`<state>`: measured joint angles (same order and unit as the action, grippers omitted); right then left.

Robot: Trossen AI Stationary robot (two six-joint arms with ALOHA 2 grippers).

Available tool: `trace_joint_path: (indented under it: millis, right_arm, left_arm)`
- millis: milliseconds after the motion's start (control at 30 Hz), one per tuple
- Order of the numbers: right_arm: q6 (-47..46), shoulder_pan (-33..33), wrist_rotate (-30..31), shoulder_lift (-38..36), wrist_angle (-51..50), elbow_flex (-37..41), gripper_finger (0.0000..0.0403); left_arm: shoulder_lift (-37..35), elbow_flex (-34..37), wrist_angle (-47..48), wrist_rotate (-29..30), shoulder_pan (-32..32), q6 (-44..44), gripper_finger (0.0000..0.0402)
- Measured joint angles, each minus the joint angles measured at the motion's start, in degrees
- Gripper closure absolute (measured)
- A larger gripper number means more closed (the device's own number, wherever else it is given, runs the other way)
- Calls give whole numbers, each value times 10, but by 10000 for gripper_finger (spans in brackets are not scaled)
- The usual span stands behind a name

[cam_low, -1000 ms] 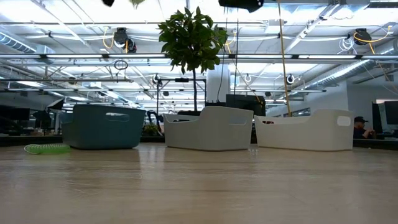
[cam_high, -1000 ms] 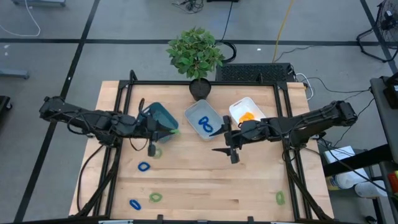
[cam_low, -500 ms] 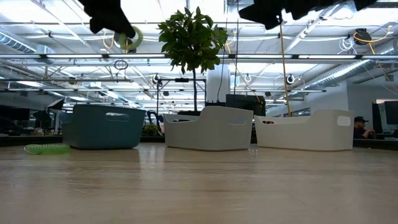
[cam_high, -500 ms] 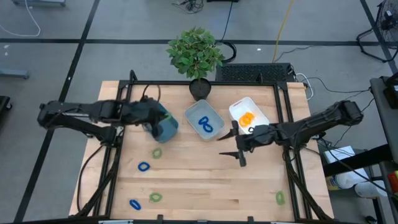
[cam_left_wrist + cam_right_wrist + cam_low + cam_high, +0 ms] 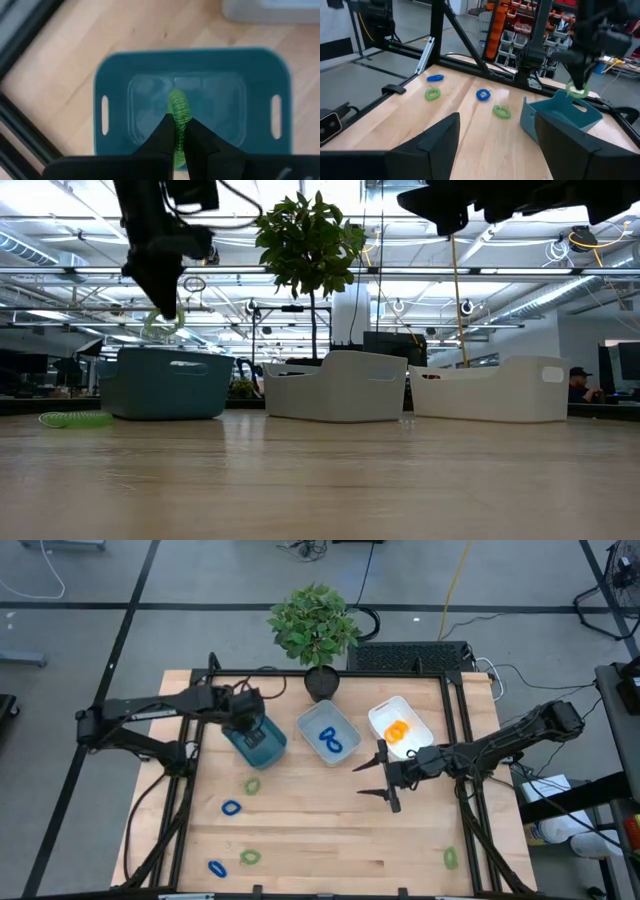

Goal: Sort spring keychains
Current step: Put the top right green spring keychain into the blue bin

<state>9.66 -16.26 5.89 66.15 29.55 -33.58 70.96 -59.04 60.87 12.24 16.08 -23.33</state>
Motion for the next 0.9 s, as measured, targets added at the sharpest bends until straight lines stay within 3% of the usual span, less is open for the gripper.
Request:
trace_joint_path:
  millis: [367, 900]
  right_arm:
    - [8, -36, -1, 0, 6, 0, 161]
    - [17, -97, 1, 0, 6, 0, 161]
  left_arm:
    - [52, 68, -62, -50, 89, 17, 385]
    - [110, 126, -151, -82, 97, 13, 371]
